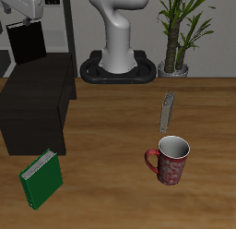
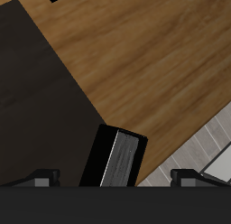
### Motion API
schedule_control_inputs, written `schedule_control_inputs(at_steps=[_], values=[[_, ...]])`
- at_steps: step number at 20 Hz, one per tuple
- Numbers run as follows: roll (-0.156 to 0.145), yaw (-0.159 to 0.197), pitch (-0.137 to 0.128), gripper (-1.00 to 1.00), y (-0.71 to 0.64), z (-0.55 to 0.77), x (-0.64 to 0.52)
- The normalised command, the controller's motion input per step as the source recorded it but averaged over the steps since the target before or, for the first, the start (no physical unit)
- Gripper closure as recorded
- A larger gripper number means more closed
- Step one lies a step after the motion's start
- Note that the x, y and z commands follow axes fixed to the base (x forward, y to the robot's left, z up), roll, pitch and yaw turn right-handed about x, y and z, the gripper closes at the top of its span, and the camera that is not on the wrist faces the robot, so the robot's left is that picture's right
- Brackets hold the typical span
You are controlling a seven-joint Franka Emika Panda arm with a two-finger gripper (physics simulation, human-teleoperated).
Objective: Place the black book upright on top of the shelf and place the yellow book flat on top of the shelf
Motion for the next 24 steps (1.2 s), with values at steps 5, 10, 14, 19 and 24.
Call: schedule_control_inputs(at_steps=[5,10,14,19,24], values=[[-0.070,0.097,-0.077,-1.00,0.05,0.51,-0.18],[-0.052,0.126,-0.093,-1.00,0.35,0.65,-0.11],[-0.067,0.194,-0.037,-1.00,0.55,0.13,0.25],[-0.006,0.191,-0.034,-1.00,0.89,0.01,0.49],[-0.014,0.178,0.023,-1.00,1.04,-0.14,0.44]])
